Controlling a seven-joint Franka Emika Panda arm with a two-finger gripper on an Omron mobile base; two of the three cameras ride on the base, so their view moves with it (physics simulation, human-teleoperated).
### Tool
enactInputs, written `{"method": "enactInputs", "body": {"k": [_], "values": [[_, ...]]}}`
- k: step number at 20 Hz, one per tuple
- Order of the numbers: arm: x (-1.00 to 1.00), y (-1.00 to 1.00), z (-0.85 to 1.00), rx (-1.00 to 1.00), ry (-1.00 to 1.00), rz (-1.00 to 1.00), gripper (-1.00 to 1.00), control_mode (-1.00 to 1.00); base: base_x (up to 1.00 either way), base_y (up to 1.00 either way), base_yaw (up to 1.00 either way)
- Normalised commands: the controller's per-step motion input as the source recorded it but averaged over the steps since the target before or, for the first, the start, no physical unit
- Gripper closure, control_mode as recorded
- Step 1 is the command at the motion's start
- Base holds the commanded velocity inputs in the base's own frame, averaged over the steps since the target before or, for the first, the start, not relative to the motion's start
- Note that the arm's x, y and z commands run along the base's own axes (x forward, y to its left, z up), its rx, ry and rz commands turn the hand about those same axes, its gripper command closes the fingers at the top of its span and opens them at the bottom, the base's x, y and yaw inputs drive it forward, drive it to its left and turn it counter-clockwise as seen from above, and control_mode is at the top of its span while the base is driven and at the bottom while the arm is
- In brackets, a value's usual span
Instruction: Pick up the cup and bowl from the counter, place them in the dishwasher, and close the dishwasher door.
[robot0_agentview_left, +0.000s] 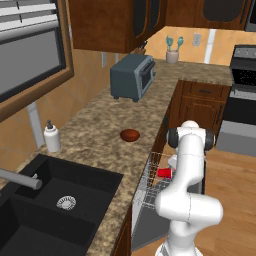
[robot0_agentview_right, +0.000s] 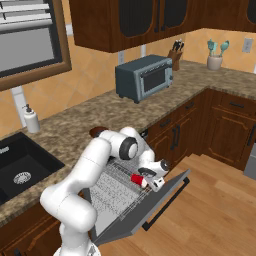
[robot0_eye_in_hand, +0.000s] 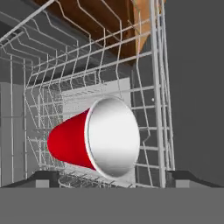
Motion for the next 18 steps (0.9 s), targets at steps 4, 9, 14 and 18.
{"method": "enactInputs", "body": {"k": [4,9,14,18], "values": [[-0.68,0.26,0.77,0.0,-0.16,-0.02,-1.0,-1.0,0.0,0.0,0.0],[-0.26,0.11,1.0,0.0,0.0,-0.04,-1.0,-1.0,0.0,0.0,0.0],[-0.07,-0.02,1.0,0.0,0.07,0.0,-1.0,-1.0,0.0,0.0,0.0],[-0.21,-0.29,1.0,0.02,0.02,0.0,-1.0,-1.0,0.0,0.0,0.0]]}}
